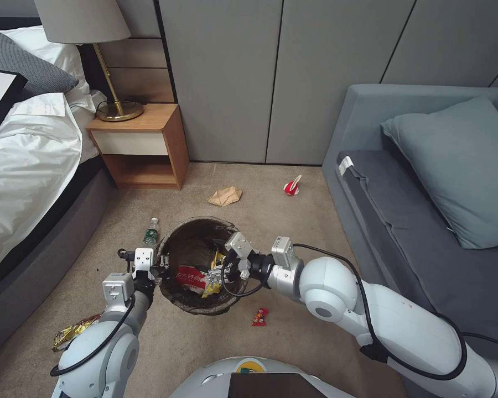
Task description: Pick up the trash bin, then pick up the garbage from the floor and place it into the trash bin.
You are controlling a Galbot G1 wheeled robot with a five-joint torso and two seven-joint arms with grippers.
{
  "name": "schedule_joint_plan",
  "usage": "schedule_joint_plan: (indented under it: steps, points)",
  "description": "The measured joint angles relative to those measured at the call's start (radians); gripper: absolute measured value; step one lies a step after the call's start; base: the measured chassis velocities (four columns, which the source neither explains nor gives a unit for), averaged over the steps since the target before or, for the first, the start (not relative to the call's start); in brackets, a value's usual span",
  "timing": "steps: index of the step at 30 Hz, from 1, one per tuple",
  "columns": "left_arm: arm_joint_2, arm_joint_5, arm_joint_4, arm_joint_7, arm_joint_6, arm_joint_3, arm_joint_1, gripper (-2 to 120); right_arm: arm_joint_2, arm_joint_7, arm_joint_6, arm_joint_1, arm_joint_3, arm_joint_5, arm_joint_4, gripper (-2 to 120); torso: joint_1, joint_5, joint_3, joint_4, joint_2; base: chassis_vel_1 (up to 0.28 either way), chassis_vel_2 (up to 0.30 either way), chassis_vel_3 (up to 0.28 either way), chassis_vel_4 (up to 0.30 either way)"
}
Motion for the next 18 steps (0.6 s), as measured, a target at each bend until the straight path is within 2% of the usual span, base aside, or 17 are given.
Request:
schedule_joint_plan:
  steps: [3, 4, 7, 16, 18]
  points:
    - [-0.001, 0.000, 0.005, -0.001, 0.001, 0.000, -0.006, 2, -0.012, 0.003, 0.014, -0.035, 0.071, 0.000, 0.023, 100, 0.000, 0.0001, 0.000, 0.0002, 0.000, 0.000, 0.000, 0.000, 0.000]
    - [-0.001, 0.000, 0.005, -0.001, 0.001, 0.000, -0.006, 2, -0.012, 0.003, 0.014, -0.035, 0.071, 0.000, 0.023, 100, 0.000, 0.0001, 0.000, 0.0002, 0.000, 0.000, 0.000, 0.000, 0.000]
    - [0.000, -0.003, 0.006, -0.001, 0.001, -0.002, -0.006, 2, -0.061, -0.002, 0.055, -0.093, 0.156, -0.014, 0.056, 100, 0.000, 0.0002, 0.000, -0.0003, 0.000, 0.000, 0.000, 0.000, 0.000]
    - [0.000, -0.004, 0.014, -0.002, 0.002, -0.008, -0.007, 2, -0.146, 0.053, 0.176, -0.154, 0.253, -0.033, 0.124, 100, 0.000, 0.0002, 0.000, 0.0002, 0.000, 0.000, 0.000, 0.000, 0.000]
    - [-0.001, -0.004, 0.016, -0.002, 0.002, -0.010, -0.007, 2, -0.174, 0.056, 0.208, -0.216, 0.337, -0.033, 0.148, 100, 0.000, 0.0001, 0.000, 0.0000, 0.000, 0.000, 0.000, 0.000, 0.000]
